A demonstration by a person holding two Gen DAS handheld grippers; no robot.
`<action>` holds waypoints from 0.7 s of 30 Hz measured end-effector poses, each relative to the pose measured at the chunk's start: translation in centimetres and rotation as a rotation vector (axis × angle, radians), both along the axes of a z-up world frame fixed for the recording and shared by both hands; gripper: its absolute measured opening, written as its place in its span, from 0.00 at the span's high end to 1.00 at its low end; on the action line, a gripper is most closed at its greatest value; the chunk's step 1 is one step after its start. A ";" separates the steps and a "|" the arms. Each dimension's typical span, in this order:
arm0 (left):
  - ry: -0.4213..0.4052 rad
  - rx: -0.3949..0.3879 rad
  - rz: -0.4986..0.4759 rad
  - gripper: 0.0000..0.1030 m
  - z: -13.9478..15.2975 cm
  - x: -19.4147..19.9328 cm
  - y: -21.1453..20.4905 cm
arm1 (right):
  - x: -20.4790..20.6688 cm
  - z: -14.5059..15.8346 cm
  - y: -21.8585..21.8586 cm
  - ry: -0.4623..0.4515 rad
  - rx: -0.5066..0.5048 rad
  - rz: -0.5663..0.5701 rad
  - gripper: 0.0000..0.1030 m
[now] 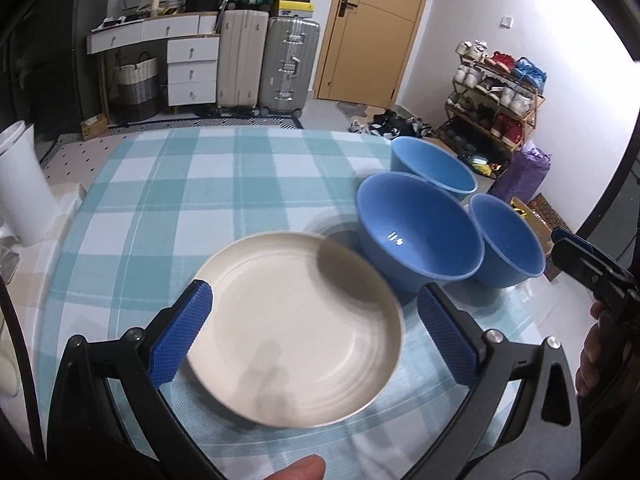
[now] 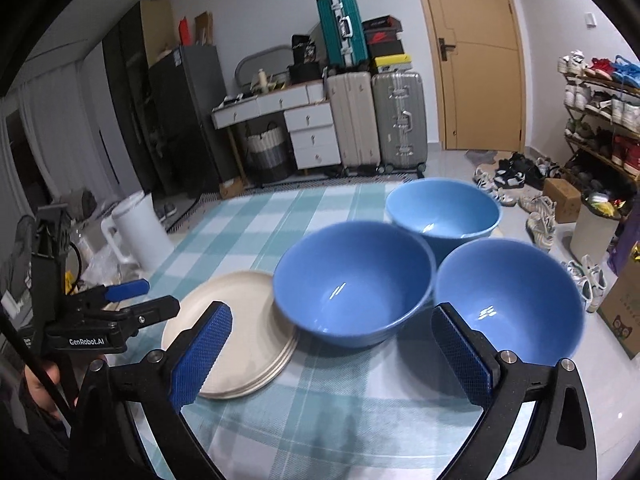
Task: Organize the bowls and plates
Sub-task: 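Move both tools toward the blue bowls beside the plate stack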
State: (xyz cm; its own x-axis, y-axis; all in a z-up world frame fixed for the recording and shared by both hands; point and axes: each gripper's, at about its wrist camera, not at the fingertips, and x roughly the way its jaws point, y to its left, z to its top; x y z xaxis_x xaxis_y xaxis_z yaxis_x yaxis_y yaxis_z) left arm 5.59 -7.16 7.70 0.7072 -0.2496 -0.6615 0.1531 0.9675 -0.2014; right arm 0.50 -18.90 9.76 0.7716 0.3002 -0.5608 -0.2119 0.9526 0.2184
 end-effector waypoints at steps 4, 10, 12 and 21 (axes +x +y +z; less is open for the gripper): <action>-0.018 -0.005 -0.016 0.01 1.5 0.7 -1.1 | 0.0 1.7 -2.4 -0.021 0.050 -0.032 0.01; -0.037 -0.016 -0.031 0.01 4.1 2.0 -2.4 | 0.6 4.6 -6.2 -0.051 0.130 -0.079 0.01; -0.043 -0.023 -0.039 0.01 5.0 2.5 -2.9 | 0.9 5.7 -7.2 -0.066 0.135 -0.097 0.01; -0.048 -0.055 -0.068 0.01 8.4 5.3 -5.4 | 2.7 9.3 -9.8 -0.070 0.156 -0.098 0.01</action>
State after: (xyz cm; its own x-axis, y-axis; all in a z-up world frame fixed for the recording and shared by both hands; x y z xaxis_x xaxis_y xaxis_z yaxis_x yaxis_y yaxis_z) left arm 10.89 -12.57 16.10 0.7182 -0.3330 -0.6110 0.2290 0.9423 -0.2444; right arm 3.21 -28.74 19.01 0.8369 0.3011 -0.4571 -0.1402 0.9251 0.3528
